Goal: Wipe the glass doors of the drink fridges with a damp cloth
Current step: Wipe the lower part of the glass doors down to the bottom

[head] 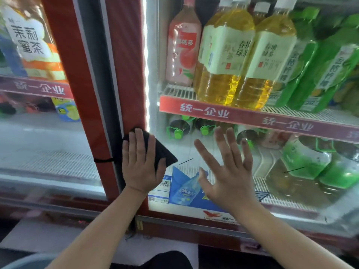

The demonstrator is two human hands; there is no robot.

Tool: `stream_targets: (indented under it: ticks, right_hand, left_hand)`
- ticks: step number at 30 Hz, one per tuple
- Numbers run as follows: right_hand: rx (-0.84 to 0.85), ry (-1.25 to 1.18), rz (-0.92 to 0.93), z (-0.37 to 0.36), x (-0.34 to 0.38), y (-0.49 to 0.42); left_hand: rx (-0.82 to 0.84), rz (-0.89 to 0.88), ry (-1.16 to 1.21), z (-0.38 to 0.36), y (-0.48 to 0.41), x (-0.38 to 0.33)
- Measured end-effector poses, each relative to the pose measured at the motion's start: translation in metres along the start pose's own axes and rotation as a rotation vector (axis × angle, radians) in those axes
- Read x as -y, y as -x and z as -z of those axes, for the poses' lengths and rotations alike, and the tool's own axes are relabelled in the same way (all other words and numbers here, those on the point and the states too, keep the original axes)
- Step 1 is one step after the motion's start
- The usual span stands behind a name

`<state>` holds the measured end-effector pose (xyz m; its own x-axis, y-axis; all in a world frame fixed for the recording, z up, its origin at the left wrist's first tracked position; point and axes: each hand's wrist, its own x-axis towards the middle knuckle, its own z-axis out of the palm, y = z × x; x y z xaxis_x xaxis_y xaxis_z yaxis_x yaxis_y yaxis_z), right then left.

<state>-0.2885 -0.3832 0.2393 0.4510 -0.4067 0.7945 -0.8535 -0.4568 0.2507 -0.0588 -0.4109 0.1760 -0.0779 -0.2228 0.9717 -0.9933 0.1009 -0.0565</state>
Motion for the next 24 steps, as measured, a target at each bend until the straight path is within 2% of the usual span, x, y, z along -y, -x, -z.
stream_targets:
  ticks: [8, 17, 20, 24]
  right_hand:
    - [-0.025, -0.048, -0.017, 0.006, -0.002, 0.005]
    - [-0.002, -0.019, -0.243, 0.002, -0.022, 0.037]
    - [-0.025, 0.000, -0.216, -0.004, -0.023, 0.039]
    - [-0.050, -0.009, -0.210, -0.009, -0.025, 0.040]
  left_hand:
    - [0.058, -0.008, 0.007, 0.004, 0.001, 0.000]
    - [-0.007, 0.156, 0.068, 0.011, -0.067, -0.046]
    - [0.029, 0.030, 0.043, 0.007, -0.055, -0.049]
    - [0.084, -0.321, -0.011, -0.001, -0.030, -0.052]
